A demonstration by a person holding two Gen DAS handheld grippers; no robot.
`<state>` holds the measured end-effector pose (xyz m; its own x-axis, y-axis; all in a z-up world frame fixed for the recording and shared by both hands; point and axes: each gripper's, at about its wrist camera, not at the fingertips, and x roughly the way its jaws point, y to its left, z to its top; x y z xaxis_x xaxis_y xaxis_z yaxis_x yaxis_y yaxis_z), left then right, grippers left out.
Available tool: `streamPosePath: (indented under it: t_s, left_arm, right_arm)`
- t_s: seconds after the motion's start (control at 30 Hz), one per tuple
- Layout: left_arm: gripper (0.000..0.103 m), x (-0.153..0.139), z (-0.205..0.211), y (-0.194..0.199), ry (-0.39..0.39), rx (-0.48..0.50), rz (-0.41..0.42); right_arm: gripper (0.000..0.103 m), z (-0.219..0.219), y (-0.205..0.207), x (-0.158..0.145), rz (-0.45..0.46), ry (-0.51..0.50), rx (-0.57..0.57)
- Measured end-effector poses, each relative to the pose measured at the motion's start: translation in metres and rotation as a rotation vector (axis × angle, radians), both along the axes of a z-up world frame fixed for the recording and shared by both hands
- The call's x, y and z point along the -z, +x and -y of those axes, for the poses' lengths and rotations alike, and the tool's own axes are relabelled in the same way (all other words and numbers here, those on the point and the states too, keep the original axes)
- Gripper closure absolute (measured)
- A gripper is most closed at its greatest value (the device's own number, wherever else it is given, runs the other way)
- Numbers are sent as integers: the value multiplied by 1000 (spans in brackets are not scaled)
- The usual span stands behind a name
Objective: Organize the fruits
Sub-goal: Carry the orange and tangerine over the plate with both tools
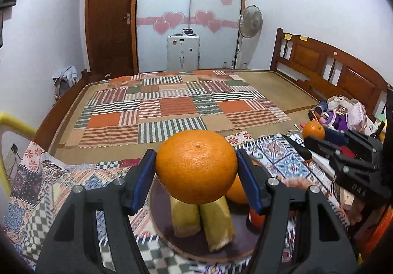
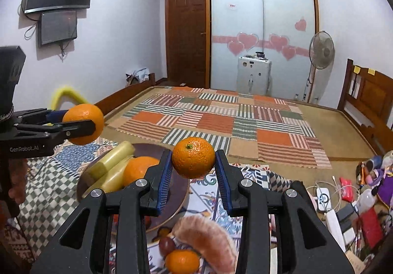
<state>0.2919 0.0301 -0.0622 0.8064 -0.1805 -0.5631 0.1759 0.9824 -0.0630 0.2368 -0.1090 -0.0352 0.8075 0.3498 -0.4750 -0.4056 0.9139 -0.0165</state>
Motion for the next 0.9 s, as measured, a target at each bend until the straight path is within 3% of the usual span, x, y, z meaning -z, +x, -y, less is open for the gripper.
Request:
streamPosePath:
  t_s: [0.23,0.53,0.9]
  left_arm:
    - [38,8,20,41,26,3,-29]
    - [38,40,37,87,70,17,-154]
    - [38,62,36,99,51,35,-228]
  right_arm:
    - [71,-9,21,12,-44,-55,-32]
    - [71,-11,29,30,-134,-117,-92]
    - [71,-19,32,43,-198,-173,-144]
